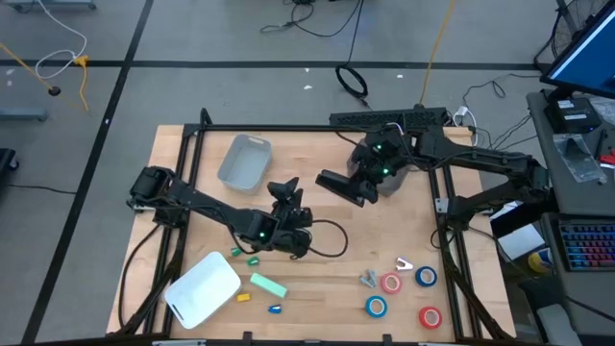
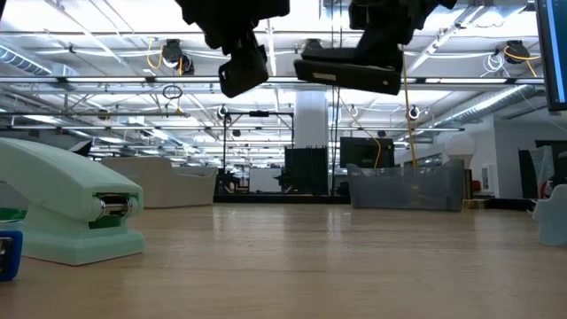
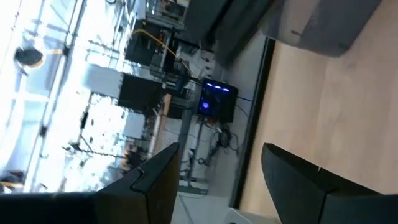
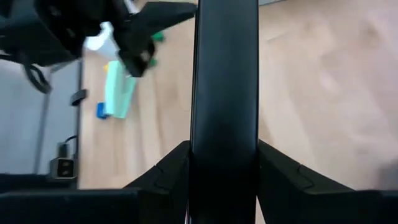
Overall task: Pick and place Stapler, Stapler remover, tape
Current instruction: Put the black stapler into the black bin
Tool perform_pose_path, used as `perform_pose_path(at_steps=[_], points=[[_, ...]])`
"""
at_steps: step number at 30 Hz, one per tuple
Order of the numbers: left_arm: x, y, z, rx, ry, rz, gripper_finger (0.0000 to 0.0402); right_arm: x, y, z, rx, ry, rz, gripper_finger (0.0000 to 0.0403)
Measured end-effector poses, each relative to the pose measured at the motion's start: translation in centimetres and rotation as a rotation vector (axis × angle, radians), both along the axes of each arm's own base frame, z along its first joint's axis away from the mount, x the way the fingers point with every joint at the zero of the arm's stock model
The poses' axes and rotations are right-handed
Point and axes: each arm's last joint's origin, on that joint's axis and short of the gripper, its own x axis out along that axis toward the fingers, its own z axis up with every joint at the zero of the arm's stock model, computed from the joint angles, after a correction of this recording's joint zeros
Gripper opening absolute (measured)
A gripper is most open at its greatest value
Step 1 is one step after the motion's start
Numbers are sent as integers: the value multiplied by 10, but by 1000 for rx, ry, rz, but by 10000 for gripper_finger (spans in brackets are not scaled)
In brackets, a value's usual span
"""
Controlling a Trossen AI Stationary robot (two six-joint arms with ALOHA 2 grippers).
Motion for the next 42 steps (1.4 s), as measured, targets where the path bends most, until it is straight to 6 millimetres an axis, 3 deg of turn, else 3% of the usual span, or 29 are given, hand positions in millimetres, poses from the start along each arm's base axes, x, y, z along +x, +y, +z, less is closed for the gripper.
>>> perform_pose_path(at_steps=[10, 19, 24, 29, 42], points=[[-1, 2, -9, -373, -217, -4, 223, -36, -19, -6, -284, 307, -221, 130], [4, 18, -11, -745, -362, 57, 223, -37, -48, -20, -410, 444, -266, 130], [6, 22, -13, -922, -342, 55, 223, -42, -61, -42, -407, 500, -251, 130], [6, 23, -14, -966, -327, 49, 223, -50, -65, -68, -388, 539, -237, 130], [7, 26, -14, -974, -325, 51, 223, -65, -77, -111, -396, 518, -224, 130]])
